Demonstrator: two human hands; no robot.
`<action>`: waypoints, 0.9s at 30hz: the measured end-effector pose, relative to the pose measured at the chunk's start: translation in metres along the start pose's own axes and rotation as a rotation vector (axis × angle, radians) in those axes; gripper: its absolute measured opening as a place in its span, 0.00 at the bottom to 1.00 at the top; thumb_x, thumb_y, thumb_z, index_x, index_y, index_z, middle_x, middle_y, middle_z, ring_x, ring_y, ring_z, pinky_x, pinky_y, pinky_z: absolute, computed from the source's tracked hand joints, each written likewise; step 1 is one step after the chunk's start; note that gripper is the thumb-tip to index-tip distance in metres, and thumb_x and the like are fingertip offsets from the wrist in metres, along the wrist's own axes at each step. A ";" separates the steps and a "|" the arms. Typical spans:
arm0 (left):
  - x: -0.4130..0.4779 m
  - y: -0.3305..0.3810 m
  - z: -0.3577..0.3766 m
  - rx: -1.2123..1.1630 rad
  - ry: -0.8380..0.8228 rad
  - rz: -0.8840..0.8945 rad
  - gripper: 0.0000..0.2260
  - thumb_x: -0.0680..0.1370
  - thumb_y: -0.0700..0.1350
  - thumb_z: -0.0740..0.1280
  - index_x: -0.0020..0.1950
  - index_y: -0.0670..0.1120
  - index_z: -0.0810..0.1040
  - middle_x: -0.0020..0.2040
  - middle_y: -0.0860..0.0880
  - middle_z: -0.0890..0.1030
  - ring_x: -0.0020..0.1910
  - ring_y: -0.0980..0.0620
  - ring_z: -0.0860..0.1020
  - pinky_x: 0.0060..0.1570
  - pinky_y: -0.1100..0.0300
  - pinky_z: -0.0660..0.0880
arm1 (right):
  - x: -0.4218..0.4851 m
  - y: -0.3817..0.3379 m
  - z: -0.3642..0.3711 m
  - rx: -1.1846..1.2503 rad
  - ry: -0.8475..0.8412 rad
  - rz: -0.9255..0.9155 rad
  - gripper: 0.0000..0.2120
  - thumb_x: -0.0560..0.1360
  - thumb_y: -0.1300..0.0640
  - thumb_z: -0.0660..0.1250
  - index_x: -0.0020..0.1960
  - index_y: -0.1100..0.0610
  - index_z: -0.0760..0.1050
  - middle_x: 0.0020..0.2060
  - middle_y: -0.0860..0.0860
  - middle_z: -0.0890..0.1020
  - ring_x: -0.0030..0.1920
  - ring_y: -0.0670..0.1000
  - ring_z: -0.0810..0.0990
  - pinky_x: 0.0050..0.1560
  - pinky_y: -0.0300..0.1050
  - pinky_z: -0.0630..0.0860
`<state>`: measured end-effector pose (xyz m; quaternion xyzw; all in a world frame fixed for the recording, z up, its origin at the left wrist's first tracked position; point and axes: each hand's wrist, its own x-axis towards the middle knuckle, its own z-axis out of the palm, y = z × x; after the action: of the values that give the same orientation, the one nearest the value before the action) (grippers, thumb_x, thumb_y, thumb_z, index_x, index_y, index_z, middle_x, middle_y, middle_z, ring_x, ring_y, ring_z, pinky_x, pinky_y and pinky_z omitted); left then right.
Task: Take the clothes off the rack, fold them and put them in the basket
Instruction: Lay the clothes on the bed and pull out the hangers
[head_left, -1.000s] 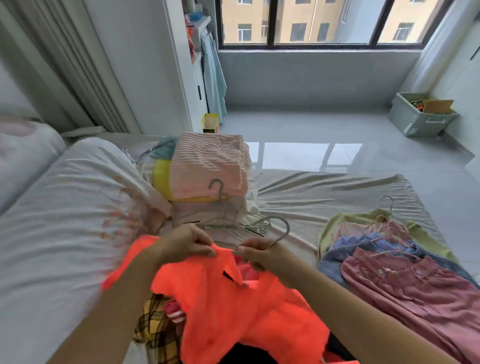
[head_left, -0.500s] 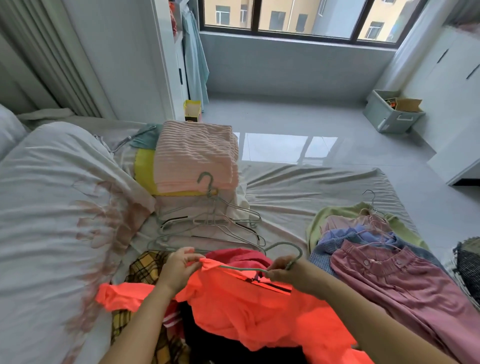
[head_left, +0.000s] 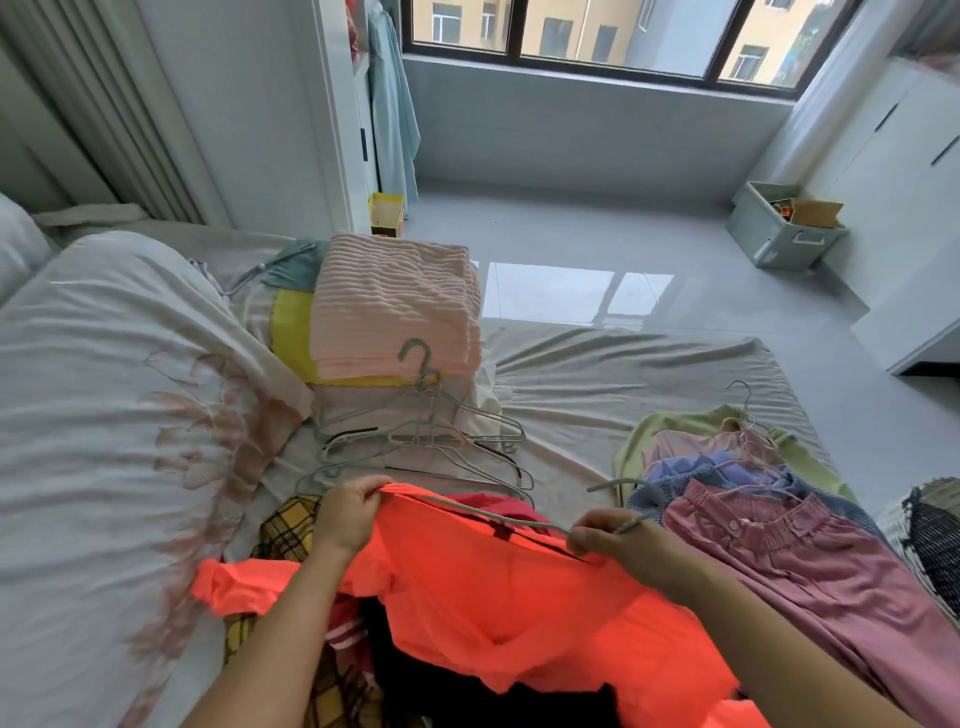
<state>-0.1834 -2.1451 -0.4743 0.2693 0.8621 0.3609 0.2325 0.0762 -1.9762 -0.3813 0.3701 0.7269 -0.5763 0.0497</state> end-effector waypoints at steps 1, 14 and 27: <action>0.002 -0.006 -0.004 -0.003 0.000 -0.054 0.09 0.75 0.33 0.66 0.53 0.37 0.82 0.52 0.39 0.82 0.54 0.43 0.80 0.52 0.58 0.71 | -0.003 0.003 -0.004 0.024 -0.005 -0.019 0.08 0.77 0.61 0.64 0.40 0.57 0.79 0.35 0.47 0.80 0.35 0.41 0.75 0.40 0.31 0.70; -0.046 0.018 0.043 0.056 -0.372 -0.028 0.21 0.71 0.48 0.73 0.62 0.44 0.74 0.58 0.46 0.76 0.54 0.52 0.76 0.54 0.63 0.71 | 0.017 -0.008 0.005 0.522 0.145 -0.138 0.02 0.71 0.62 0.70 0.43 0.59 0.81 0.36 0.51 0.83 0.38 0.48 0.80 0.40 0.34 0.77; 0.016 0.066 -0.003 -1.321 0.032 -0.530 0.12 0.81 0.41 0.57 0.38 0.42 0.71 0.23 0.49 0.79 0.23 0.59 0.78 0.25 0.68 0.76 | 0.054 0.073 0.037 -0.622 0.240 -0.006 0.19 0.76 0.61 0.61 0.67 0.52 0.70 0.60 0.53 0.74 0.61 0.55 0.72 0.58 0.45 0.67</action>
<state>-0.1779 -2.0969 -0.4265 -0.1519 0.5030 0.7432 0.4143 0.0676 -1.9776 -0.4788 0.4004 0.8698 -0.2790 0.0726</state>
